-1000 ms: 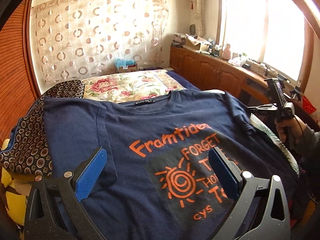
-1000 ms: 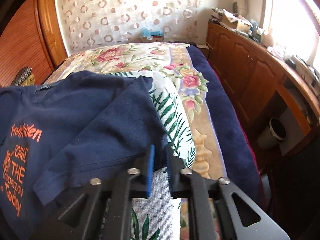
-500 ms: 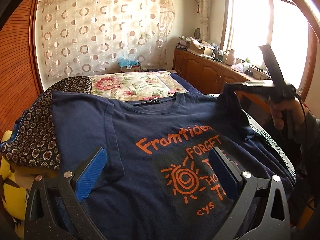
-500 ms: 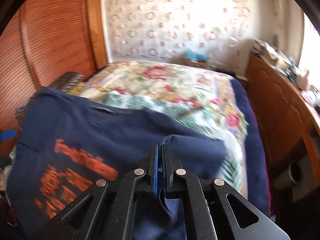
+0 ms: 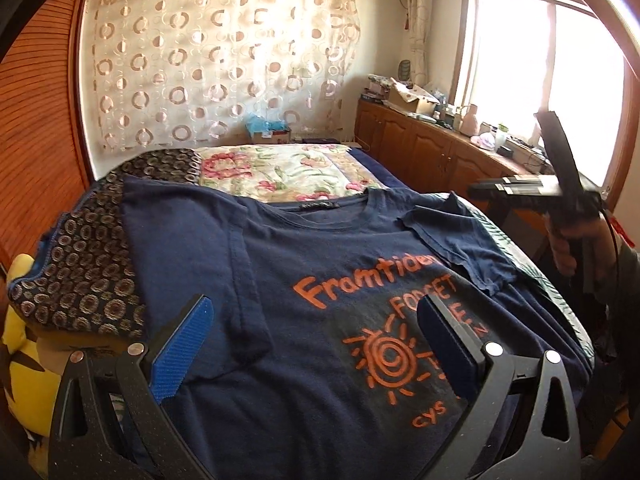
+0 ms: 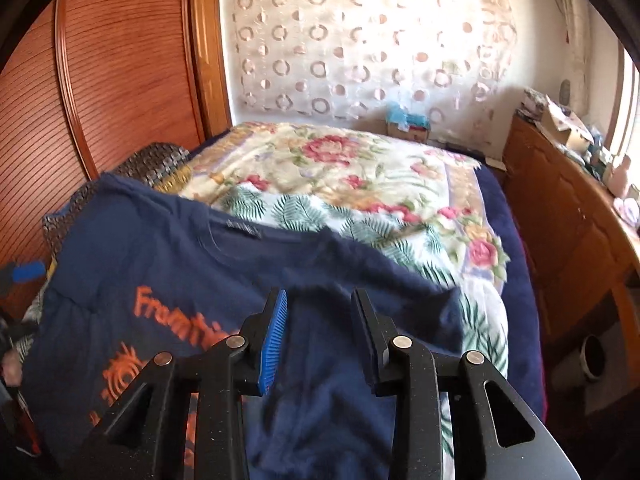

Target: Fold small clothes

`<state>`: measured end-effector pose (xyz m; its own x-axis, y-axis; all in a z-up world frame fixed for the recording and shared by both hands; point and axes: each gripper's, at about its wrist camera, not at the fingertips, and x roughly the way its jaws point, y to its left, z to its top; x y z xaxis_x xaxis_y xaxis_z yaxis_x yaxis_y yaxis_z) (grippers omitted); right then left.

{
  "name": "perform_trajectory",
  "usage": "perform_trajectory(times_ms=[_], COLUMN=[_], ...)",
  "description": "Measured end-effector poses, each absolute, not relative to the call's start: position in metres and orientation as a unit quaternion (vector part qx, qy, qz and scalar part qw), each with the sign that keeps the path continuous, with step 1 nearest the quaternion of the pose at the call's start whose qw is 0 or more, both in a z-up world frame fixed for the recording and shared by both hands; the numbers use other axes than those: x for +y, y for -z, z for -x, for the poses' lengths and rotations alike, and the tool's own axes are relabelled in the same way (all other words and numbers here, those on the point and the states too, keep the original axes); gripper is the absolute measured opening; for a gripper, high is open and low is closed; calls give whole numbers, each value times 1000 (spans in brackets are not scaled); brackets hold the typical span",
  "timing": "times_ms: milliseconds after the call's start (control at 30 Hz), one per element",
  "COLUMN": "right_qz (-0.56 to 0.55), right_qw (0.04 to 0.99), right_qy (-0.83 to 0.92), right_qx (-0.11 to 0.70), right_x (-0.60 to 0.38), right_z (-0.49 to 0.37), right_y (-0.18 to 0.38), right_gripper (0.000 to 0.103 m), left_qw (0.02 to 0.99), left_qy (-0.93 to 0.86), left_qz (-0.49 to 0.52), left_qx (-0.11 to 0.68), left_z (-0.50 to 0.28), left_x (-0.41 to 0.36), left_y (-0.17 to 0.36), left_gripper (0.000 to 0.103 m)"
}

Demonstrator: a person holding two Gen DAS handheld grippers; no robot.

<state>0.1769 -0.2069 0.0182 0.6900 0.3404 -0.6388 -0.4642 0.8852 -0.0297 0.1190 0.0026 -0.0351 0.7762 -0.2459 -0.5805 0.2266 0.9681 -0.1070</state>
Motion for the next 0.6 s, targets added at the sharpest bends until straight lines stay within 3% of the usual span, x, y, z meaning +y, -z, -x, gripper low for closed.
perform_trajectory(times_ms=[133, 200, 233, 600], right_qz=[97, 100, 97, 40], right_qw=[913, 912, 912, 909], right_qy=[-196, -179, -171, -132], right_qx=[344, 355, 361, 392], right_x=[-221, -225, -228, -232], right_z=[-185, -193, -198, -246], right_y=[-3, 4, 8, 29], right_gripper=[36, 58, 61, 61], left_qw=[944, 946, 946, 951], left_qy=[114, 114, 113, 38], left_qz=[15, 17, 19, -10], left_qx=[309, 304, 303, 306], left_z=[-127, -132, -135, -188], left_x=[15, 23, 28, 90], left_y=[31, 27, 26, 23], left_gripper=[102, 102, 102, 102])
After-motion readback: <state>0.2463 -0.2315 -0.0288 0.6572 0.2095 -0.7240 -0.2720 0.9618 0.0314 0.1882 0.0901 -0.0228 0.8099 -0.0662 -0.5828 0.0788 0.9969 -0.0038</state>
